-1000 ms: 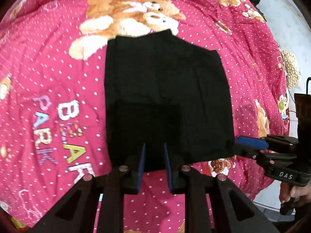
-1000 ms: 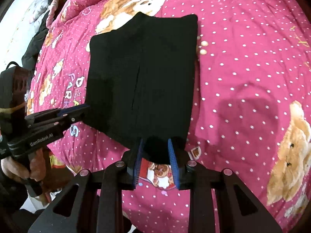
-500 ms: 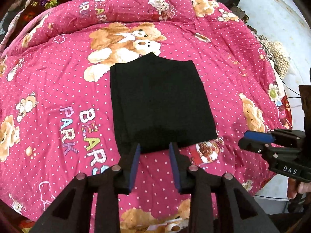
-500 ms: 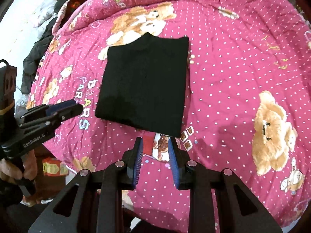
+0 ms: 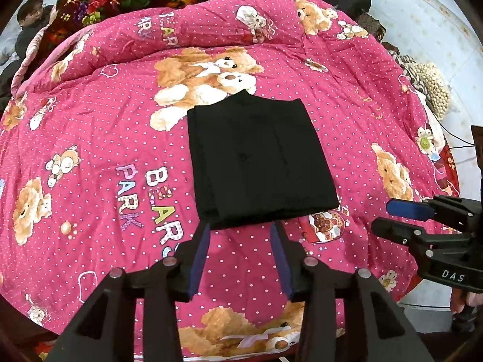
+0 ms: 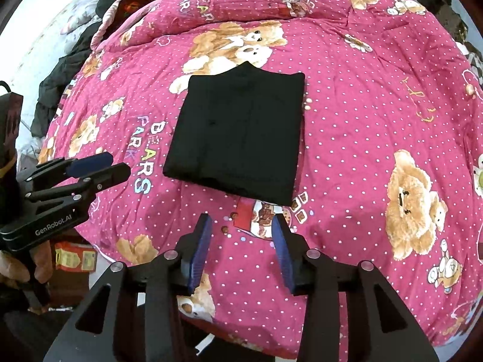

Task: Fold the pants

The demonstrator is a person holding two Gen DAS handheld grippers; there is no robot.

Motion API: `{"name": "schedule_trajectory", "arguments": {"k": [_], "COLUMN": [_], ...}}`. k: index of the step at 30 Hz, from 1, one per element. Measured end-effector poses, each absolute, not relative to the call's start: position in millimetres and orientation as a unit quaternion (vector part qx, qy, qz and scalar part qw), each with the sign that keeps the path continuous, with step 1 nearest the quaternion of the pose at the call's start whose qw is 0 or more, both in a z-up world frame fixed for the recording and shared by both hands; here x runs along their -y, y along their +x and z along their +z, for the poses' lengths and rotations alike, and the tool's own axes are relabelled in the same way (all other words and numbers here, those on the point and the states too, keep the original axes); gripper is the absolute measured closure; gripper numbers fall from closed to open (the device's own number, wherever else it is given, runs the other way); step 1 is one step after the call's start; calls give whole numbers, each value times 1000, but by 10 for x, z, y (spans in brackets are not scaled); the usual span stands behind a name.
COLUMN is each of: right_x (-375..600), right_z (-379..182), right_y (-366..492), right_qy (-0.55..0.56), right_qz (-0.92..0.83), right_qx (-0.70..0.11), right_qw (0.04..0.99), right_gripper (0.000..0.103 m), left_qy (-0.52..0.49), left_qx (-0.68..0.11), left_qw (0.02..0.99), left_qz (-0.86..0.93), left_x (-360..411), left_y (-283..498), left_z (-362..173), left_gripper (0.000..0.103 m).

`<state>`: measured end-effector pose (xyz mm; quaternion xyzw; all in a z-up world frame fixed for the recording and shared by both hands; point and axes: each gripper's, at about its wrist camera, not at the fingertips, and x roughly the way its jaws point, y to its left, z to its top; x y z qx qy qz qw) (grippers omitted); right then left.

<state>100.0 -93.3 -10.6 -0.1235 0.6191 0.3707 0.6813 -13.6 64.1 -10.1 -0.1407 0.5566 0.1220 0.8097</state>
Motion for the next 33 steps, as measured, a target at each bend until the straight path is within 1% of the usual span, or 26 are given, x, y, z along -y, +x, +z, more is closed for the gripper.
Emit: {"name": "schedule_trajectory", "arguments": {"k": [21, 33], "right_x": [800, 795], "right_z": [-46, -34], "right_y": [1023, 945], "right_qy": [-140, -144], "right_qz": [358, 362], "right_qx": [-625, -627], "right_qw": [679, 675], "right_gripper": [61, 61], "left_qy": [-140, -134], "left_qx": [-538, -548], "left_qw": [823, 817], "left_qz": [114, 119], "left_x": [-759, -702], "left_y": [-61, -141], "left_z": [-34, -34], "left_gripper": [59, 59]}}
